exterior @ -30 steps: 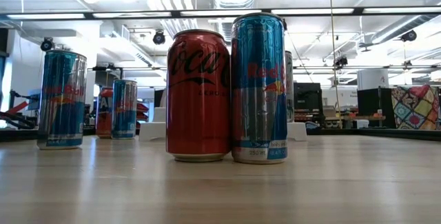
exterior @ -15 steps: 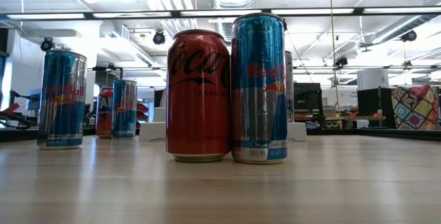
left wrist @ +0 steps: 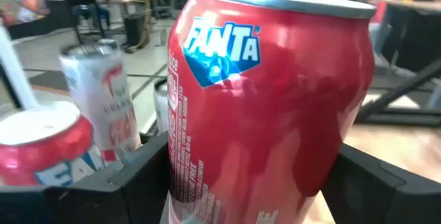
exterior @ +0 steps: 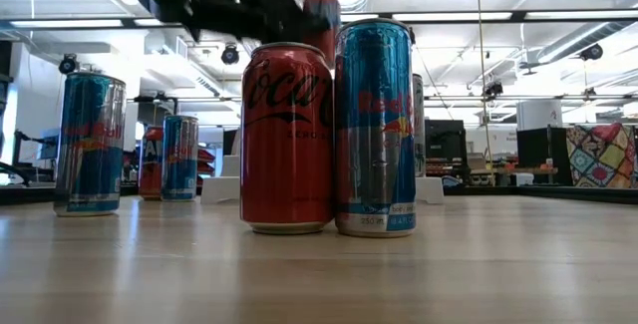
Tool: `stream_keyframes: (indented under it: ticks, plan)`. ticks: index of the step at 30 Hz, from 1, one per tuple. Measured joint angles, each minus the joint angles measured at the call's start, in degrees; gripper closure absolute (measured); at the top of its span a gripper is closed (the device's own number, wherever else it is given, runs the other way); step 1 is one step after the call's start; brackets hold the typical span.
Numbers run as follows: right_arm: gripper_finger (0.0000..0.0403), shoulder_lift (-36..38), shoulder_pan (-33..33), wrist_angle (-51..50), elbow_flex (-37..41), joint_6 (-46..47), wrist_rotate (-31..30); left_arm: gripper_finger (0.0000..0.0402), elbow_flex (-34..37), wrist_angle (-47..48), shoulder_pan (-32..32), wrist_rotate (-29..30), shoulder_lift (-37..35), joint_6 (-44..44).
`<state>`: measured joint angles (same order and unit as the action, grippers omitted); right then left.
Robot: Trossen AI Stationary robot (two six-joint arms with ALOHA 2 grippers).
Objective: Place canned beverage on shelf
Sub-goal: Put the bottom orange soda can on the middle tier of the shelf aligned with the other orange soda can
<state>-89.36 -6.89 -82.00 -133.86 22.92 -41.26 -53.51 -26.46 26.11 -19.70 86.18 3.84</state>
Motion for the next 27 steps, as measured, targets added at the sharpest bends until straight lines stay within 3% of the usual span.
stream_keyframes:
  ticks: [12,27]
  plan:
    - [0.0040,1.34,10.18,-2.97,0.02,-0.22,-0.32,0.0113,-6.91,-7.67,6.41,-11.33,16.56,2.66]
    - [0.0040,4.18,13.52,-4.94,0.02,-0.39,0.95,0.0113,-9.81,-10.05,6.97,-14.16,24.74,3.19]
